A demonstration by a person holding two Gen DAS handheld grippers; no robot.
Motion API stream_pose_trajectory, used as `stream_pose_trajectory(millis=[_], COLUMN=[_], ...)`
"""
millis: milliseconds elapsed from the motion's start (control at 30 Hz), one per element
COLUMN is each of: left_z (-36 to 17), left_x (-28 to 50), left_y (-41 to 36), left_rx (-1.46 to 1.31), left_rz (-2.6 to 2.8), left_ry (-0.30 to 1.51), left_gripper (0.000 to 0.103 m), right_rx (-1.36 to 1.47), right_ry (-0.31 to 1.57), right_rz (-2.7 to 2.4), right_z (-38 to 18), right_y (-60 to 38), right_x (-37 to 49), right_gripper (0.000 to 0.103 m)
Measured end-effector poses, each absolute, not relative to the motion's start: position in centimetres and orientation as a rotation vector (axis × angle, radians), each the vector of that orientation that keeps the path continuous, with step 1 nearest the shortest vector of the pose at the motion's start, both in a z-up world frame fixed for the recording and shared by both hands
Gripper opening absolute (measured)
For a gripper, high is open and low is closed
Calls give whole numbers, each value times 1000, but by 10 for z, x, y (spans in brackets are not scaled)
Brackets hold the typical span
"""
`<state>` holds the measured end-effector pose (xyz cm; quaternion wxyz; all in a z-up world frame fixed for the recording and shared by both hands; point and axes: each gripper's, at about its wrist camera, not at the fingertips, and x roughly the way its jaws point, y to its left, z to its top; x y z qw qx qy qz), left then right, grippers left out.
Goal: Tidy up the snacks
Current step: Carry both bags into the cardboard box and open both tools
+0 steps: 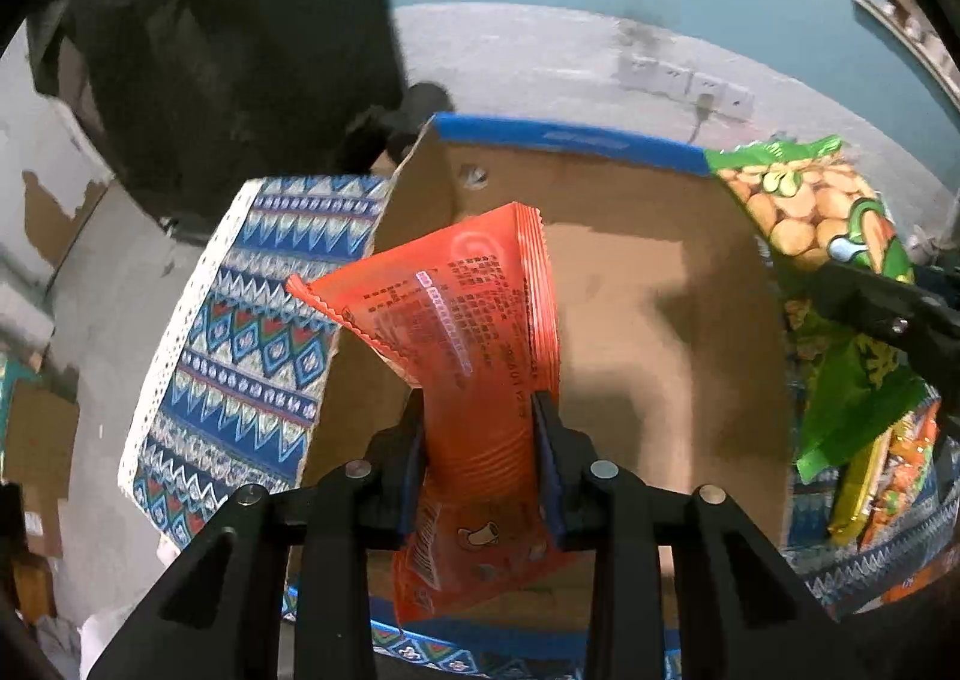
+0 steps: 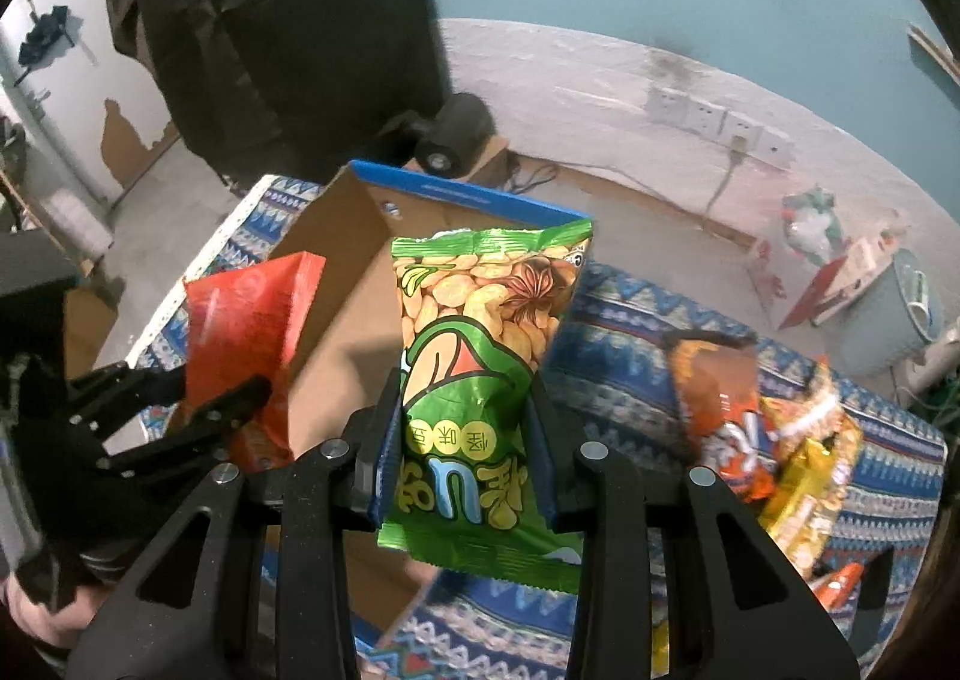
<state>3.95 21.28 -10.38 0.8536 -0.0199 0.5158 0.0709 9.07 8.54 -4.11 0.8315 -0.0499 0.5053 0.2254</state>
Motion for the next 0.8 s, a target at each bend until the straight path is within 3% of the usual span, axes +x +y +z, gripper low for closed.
stream_pose_trajectory(millis=[67, 167, 233, 300, 667, 733, 800], left_z=[-111, -117, -116, -113, -97, -96, -95], left_x=[42, 43, 42, 40, 36, 36, 36], left_y=[219, 226, 229, 230, 232, 229, 226], left_rx=[-62, -69, -61, -45, -18, -24, -25], left_rz=[158, 183, 208, 231, 250, 239, 232], left_ry=[1113, 1140, 1144, 1132, 1107, 1109, 1112], left_gripper=[35, 46, 61, 70, 71, 71, 71], right_rx=[-114, -117, -123, -127, -131, -133, -127], right_ry=[1079, 1098, 1108, 1117, 1192, 1193, 1184], right_rz=[488, 514, 526, 539, 590, 598, 603], right_z=[-45, -53, -58, -63, -88, -88, -84], right_y=[94, 105, 110, 115, 128, 128, 126], right_x=[92, 94, 96, 98, 103, 102, 101], right_gripper=[34, 34, 34, 35, 36, 39, 50])
